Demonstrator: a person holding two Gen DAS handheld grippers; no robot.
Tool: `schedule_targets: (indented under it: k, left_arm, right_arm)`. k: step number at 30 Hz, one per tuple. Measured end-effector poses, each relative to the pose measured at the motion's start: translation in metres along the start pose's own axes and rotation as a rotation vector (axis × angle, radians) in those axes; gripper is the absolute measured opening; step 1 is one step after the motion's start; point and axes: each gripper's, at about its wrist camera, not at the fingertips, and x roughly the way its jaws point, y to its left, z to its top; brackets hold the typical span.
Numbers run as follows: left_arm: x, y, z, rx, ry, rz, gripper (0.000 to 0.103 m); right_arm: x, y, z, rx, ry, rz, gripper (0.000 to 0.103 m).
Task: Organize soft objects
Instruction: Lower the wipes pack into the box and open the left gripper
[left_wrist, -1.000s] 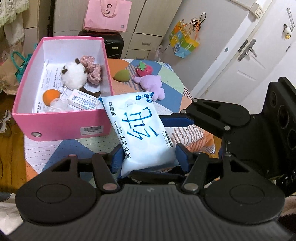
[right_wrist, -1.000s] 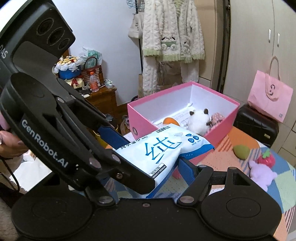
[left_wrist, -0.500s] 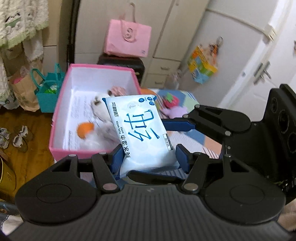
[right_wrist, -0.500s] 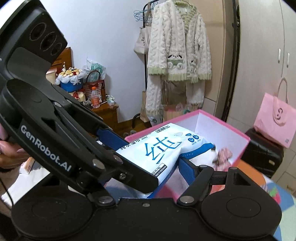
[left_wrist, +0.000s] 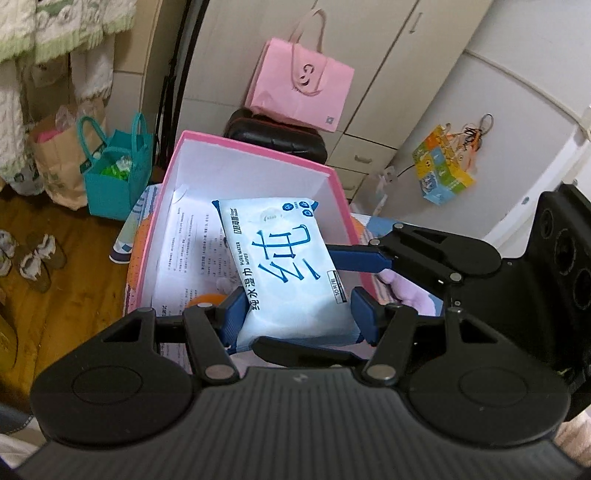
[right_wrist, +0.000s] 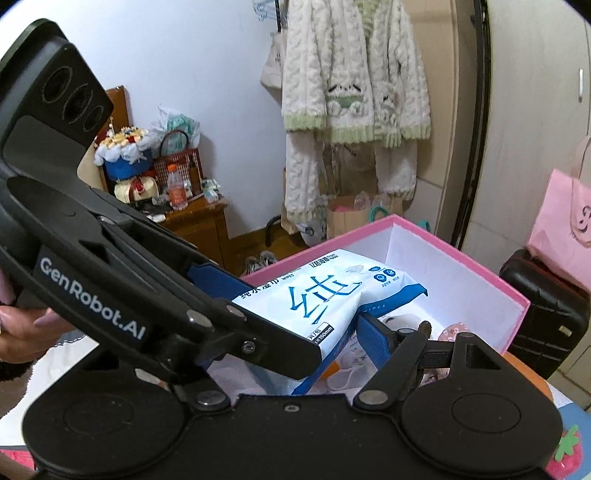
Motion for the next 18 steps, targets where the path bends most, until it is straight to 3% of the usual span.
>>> schedule_targets:
  k: [12, 18]
  left_arm:
    - [0.040, 0.031, 0.006, -0.066, 0.066, 0.009, 0.058]
    - [0.033, 0.023, 0.002, 0.017, 0.010, 0.143, 0.059]
  right_arm:
    - [0.043, -0.016, 0.002, -0.058, 0.114, 0.005, 0.080]
    - [0.044, -0.012, 0.001, -0.097, 0.130, -0.027, 0.080]
